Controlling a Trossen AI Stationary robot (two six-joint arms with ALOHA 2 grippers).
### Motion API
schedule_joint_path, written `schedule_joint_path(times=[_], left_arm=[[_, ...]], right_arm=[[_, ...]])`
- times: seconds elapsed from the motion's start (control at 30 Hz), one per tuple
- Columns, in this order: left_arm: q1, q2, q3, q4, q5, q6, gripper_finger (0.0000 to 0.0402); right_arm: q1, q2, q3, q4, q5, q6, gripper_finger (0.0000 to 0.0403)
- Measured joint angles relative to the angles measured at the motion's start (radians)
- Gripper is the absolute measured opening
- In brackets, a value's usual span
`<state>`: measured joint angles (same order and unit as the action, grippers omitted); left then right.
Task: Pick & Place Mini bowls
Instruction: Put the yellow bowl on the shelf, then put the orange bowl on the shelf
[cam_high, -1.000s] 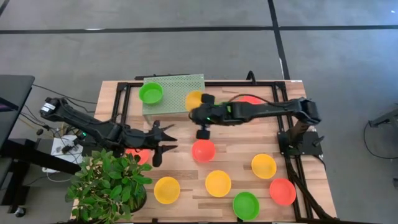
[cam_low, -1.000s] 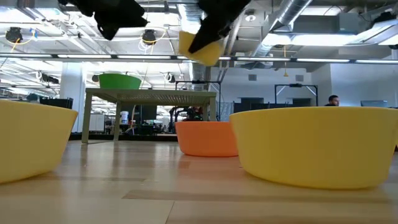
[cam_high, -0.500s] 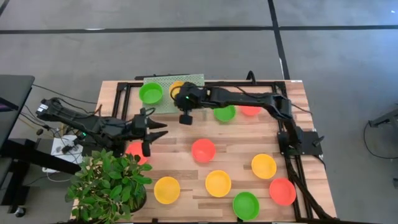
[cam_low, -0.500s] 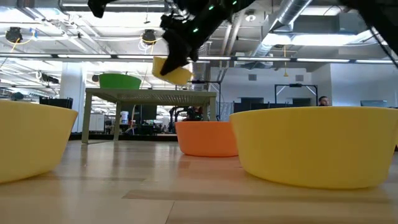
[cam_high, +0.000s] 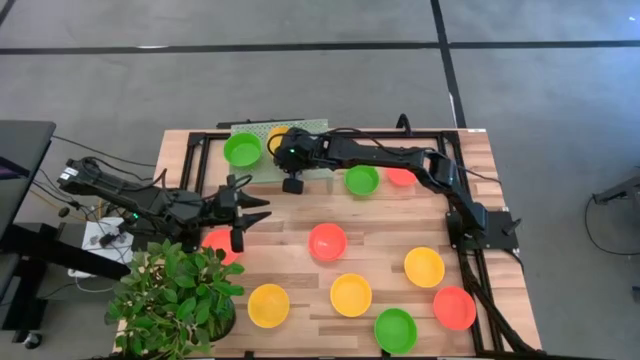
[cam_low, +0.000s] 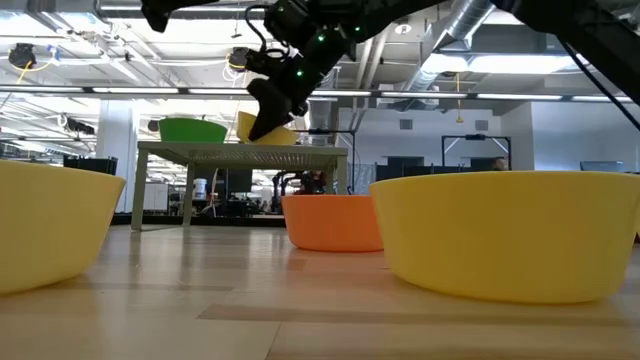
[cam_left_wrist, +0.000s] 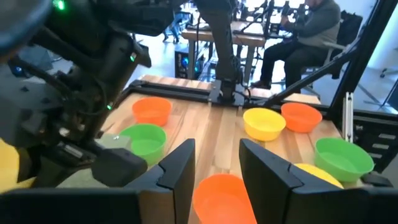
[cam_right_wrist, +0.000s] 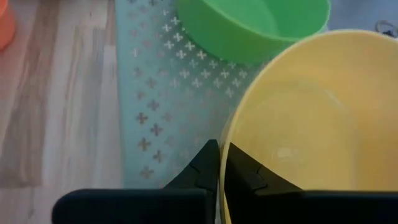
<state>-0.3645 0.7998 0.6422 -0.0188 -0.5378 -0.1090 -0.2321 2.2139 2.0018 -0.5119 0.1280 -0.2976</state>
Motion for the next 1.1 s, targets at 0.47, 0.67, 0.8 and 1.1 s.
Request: schedule_joint_path(times=[0.47,0.67,0.8,1.1], left_arm=[[0.0,0.002,0.0,0.0,-0.016,0.0,0.0127],[0.0,0.002,0.0,0.0,-0.02,-0.001,0.0127],[0.0,0.002,0.0,0.0,-0.02,-0.001,0.0127],[0.0,0.002,0.0,0.0,-0.02,-0.001,0.0127]], right_arm=[[-0.009,0.025,0.001,0.035,-0.001,-0.024,0.0096],[-0.003,0.025,0.01,0.051,0.0,-0.026,0.0146],[0.008,0.026,0.061,0.041,0.002,-0.034,0.0178],[0.075,0.025,0.353,-0.273,0.144,-0.122,0.0218]])
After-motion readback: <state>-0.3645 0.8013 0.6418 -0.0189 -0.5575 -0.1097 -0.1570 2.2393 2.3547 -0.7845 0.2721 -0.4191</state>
